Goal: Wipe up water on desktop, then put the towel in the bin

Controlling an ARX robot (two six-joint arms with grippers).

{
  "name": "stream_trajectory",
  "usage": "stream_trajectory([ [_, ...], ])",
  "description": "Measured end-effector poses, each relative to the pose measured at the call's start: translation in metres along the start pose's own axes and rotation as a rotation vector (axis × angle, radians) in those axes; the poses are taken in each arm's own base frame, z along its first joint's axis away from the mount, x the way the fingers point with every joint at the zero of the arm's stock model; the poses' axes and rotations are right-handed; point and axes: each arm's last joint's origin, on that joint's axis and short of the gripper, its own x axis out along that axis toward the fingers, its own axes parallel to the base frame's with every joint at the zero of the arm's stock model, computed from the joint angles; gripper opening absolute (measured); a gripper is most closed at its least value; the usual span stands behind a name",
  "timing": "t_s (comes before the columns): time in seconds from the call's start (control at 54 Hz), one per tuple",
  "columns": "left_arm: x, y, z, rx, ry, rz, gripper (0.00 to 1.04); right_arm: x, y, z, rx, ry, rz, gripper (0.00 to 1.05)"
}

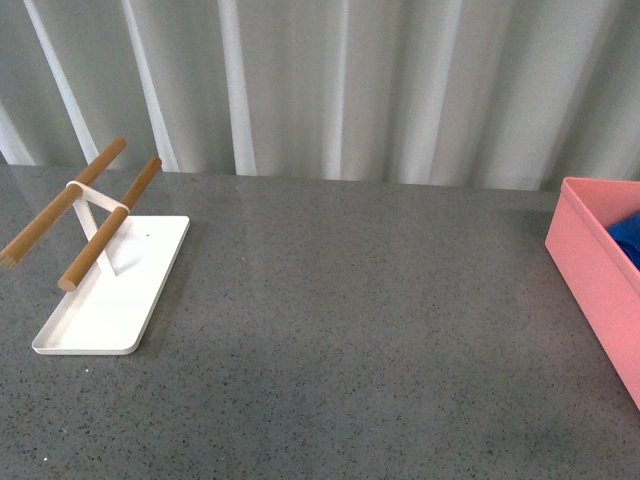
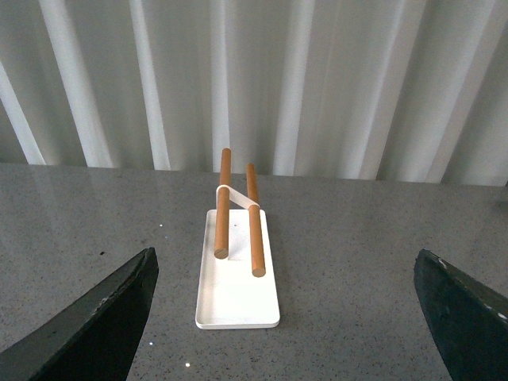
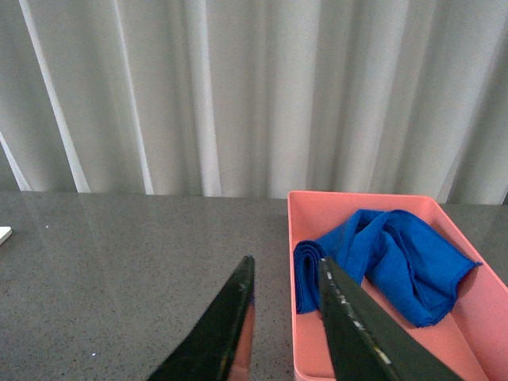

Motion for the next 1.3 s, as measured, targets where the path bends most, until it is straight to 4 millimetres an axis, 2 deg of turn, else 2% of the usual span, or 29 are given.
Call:
stream_trajectory([
  [0.204, 0.0000, 0.0000, 0.0000, 0.000, 0.000, 0.000, 0.98, 0.0000, 0.0000, 0.0000, 0.000, 0.000, 0.000, 0.68],
  [0.407, 0.0000, 0.0000, 0.0000, 0.000, 0.000, 0.000, 0.98, 0.0000, 0.0000, 0.0000, 0.001, 0.000, 0.000, 0.99],
  [1.296, 0.0000, 0.0000, 0.0000, 0.000, 0.000, 0.000, 0.98, 0.0000, 0.0000, 0.0000, 0.004, 0.000, 0.000, 0.98],
])
